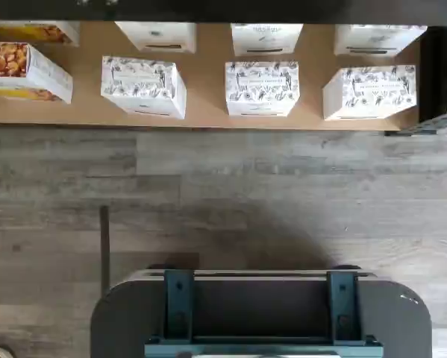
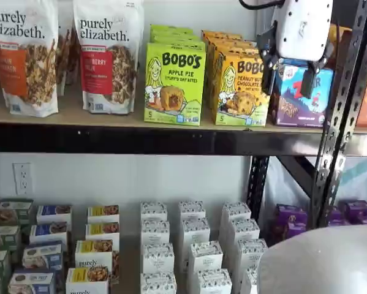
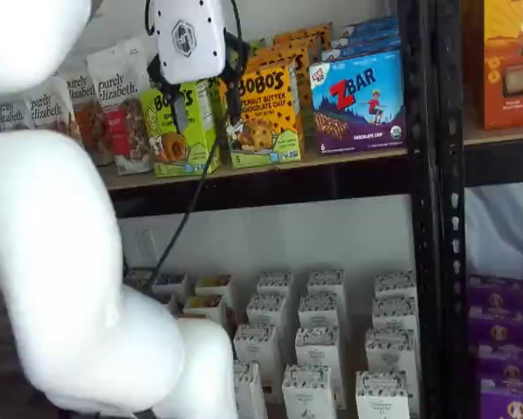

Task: Pick up the orange box on the top shelf, the fifth box from the left

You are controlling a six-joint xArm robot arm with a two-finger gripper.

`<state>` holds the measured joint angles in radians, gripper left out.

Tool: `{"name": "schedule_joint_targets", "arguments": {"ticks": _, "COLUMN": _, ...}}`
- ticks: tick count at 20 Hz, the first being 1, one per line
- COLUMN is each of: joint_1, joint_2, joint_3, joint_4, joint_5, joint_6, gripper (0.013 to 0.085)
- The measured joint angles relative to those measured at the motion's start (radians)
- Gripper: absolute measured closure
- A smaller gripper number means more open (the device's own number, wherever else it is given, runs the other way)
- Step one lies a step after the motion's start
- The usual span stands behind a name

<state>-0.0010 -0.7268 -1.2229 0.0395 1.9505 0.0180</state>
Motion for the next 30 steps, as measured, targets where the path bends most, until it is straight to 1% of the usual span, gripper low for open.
{"name": "schedule_joint_targets", "arguments": {"ticks": 1, "joint_1": 0.0, "joint_2": -0.008, "joint_3": 0.008, "joint_4": 0.0, "joint_5": -0.014, "joint_6": 0.0, "gripper": 0.013}}
{"name": "schedule_joint_targets", "arguments": {"ticks": 2, "joint_1": -0.003, "joint_2": -0.059, "joint_3": 0.06, "joint_4": 0.002, "joint_5": -0.103, "joint_6": -0.004, "gripper": 0.013}}
{"name": "schedule_joint_targets", "arguments": {"ticks": 3, "joint_1": -0.005, "joint_2": -0.082, "joint_3": 0.082, "joint_4": 0.004, "joint_5": -0.145, "joint_6": -0.006, "gripper": 0.013}}
{"name": "schedule_joint_targets", "arguments": {"ticks": 4, "joint_1": -0.006, "joint_2": -0.09, "joint_3": 0.091, "joint_4": 0.004, "joint_5": -0.165, "joint_6": -0.007, "gripper": 0.013}}
{"name": "schedule_joint_targets", "arguments": {"ticks": 21, "joint_1": 0.008, "joint_2": -0.087, "joint_3": 0.092, "joint_4": -0.007, "joint_5": -0.172, "joint_6": 0.004, "gripper": 0.013}}
{"name": "schedule_joint_targets", "arguments": {"ticks": 24, "joint_1": 0.011, "joint_2": -0.078, "joint_3": 0.086, "joint_4": -0.008, "joint_5": -0.16, "joint_6": 0.006, "gripper": 0.013}}
{"name": "schedule_joint_targets", "arguments": {"ticks": 27, "joint_1": 0.03, "joint_2": -0.064, "joint_3": 0.082, "joint_4": -0.029, "joint_5": -0.158, "joint_6": 0.02, "gripper": 0.013}}
{"name": "schedule_joint_targets", "arguments": {"ticks": 30, "joint_1": 0.051, "joint_2": -0.056, "joint_3": 0.086, "joint_4": -0.062, "joint_5": -0.196, "joint_6": 0.036, "gripper": 0.013}}
